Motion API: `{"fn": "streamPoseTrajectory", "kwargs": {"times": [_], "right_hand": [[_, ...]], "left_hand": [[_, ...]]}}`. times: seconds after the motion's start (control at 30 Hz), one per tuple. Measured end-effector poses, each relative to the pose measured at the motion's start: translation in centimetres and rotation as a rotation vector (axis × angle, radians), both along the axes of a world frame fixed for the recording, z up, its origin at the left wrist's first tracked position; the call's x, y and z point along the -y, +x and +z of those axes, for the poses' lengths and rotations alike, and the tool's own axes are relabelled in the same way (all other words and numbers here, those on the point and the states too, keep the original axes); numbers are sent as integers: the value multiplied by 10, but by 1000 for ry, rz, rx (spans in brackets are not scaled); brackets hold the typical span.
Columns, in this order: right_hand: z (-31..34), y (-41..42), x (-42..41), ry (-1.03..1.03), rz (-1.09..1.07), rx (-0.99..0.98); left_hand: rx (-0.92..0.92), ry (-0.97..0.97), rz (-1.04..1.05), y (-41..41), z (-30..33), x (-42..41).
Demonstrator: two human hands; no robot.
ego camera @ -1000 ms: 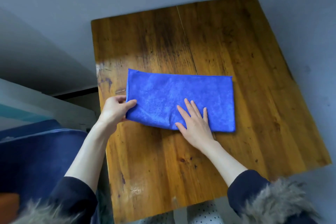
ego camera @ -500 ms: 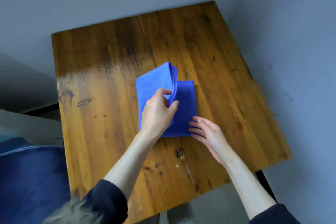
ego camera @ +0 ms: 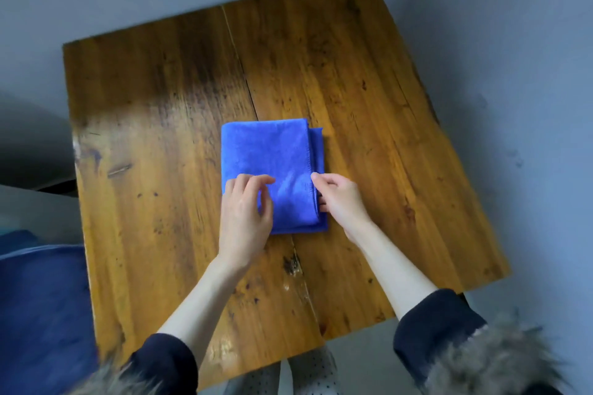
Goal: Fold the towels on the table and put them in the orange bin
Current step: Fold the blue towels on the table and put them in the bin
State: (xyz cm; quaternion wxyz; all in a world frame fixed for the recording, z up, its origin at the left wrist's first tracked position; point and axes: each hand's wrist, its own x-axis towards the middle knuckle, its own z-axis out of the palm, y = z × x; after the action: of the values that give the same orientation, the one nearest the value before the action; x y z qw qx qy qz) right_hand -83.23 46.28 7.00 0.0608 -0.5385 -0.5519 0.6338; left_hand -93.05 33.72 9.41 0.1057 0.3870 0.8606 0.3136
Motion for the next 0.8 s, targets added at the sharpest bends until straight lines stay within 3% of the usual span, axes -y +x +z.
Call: {"fn": "streamPoseTrajectory", "kwargs": {"times": [0.1, 0.23, 0.47, 0.63, 0.8], "right_hand": [[0, -15, -8, 157, 51, 121], [-4, -16, -9, 269, 136, 199], [-11, 5, 0, 204, 78, -49], [-11, 7, -3, 127, 2, -37], [1, -9, -18, -2, -22, -28]], "left_hand": [[-153, -159, -27, -9, -11, 12], [-161, -391, -144, -6, -30, 26], [-218, -414, -249, -5, -33, 28], [-348, -476, -377, 1, -34, 23], [-341, -521, -408, 0, -34, 20]]}}
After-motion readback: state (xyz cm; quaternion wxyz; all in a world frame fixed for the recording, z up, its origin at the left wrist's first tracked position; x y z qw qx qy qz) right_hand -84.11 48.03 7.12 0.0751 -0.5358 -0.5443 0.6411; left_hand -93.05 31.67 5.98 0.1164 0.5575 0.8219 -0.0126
